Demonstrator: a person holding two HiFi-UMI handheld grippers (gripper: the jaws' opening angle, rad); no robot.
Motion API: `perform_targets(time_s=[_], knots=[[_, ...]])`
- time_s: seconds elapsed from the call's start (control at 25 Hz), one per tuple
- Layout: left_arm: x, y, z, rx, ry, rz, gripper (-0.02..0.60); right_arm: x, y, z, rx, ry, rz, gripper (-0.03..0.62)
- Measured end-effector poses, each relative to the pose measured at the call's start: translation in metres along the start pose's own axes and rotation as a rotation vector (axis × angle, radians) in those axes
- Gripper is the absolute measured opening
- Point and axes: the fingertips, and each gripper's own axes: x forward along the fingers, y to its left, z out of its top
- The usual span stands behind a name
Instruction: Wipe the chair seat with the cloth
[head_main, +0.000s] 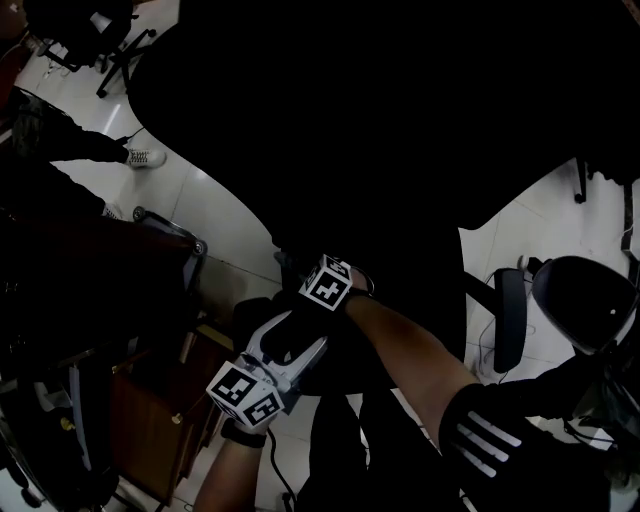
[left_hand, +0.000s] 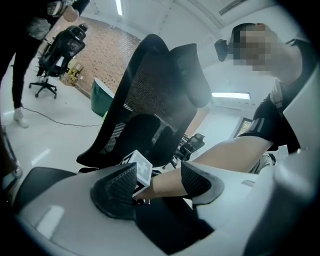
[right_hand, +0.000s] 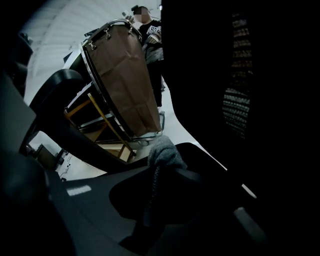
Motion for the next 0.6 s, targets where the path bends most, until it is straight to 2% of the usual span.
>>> perform_targets(time_s=[0.12,0.2,0.4,0.6], knots=[[0.002,-0.001,0.004,-0.001,0.008,-0.007,0.298,-0.009,-0.011,-0.016,-0.019,0.046,-0.043,0.034],[0.004,-0.002,0.006,0.000,0.014,-0.011,0.298,-0.021,-0.028,-0.041,0.011,0.093,-0.082,0.034],[0.021,-0.017,0.002,-0.011,0.020,-0.046,0.298,-0.083,-0.091,-0.128,0.083,0.207,-0.224,0.034],[0.036,-0.035,-0.010,-0.008,0.047,-0.100,0.298,-0.164,-0.146,-0.204,0.188,0.266,-0.378,0.034]])
